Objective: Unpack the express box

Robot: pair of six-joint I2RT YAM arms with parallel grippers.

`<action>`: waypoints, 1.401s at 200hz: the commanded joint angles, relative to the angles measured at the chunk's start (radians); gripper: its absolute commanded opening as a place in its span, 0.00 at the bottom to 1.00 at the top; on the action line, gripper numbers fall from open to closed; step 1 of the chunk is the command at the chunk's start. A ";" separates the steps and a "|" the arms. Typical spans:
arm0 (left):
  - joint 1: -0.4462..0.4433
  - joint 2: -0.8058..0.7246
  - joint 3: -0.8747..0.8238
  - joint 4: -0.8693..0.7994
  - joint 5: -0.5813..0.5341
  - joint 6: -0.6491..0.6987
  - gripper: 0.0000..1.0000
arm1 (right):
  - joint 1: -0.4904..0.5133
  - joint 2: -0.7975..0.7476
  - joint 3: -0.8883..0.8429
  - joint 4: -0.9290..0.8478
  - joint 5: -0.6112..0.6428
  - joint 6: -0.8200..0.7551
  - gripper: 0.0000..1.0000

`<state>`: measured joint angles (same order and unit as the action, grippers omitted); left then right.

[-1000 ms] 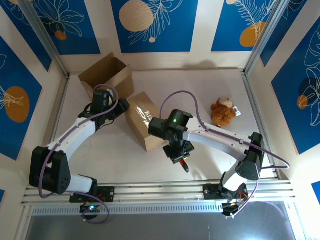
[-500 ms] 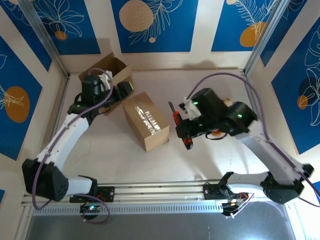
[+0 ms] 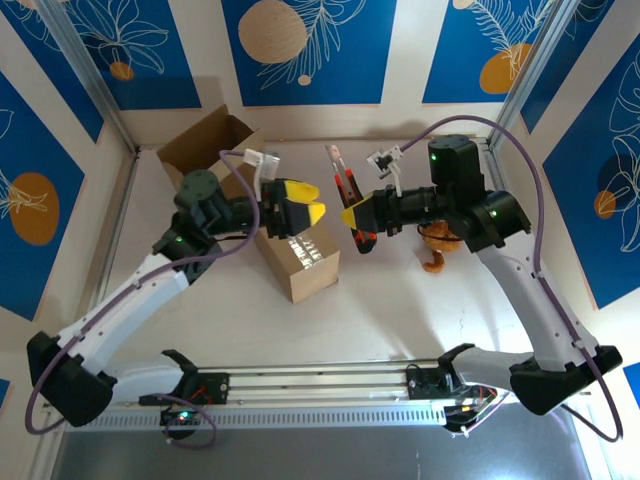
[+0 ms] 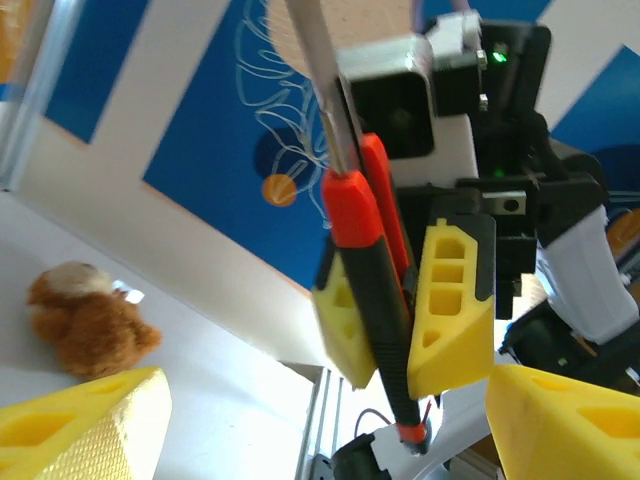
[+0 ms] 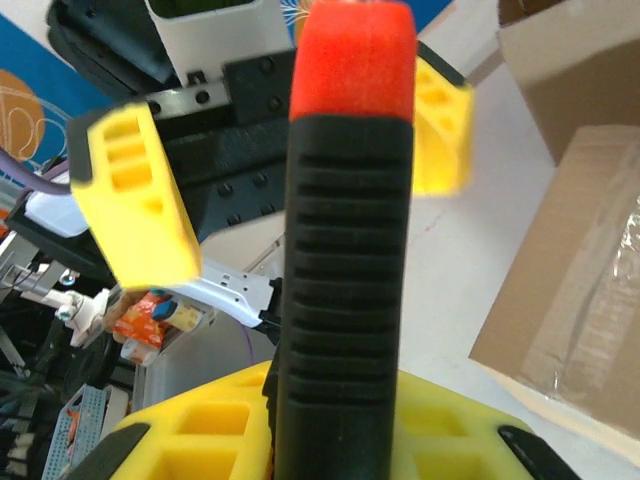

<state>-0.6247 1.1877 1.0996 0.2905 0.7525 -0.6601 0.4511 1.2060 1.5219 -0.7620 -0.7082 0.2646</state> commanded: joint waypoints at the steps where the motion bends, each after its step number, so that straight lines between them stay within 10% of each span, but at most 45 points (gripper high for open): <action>1: -0.032 0.057 0.024 0.166 0.030 -0.010 0.82 | 0.000 -0.010 -0.006 0.067 -0.106 -0.034 0.00; 106: -0.034 0.213 0.105 0.467 0.040 -0.205 0.74 | 0.009 0.032 -0.022 0.049 -0.110 -0.090 0.00; 208: -0.034 0.219 0.141 0.419 0.033 -0.180 0.53 | -0.001 0.050 -0.009 0.058 -0.158 -0.083 0.00; 280: -0.035 0.209 0.115 0.434 0.023 -0.188 0.00 | 0.004 0.038 -0.034 0.150 -0.141 -0.020 0.00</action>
<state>-0.6552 1.4029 1.2095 0.6968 0.7845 -0.8833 0.4503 1.2663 1.5066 -0.6800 -0.8181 0.1879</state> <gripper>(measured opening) 0.051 0.215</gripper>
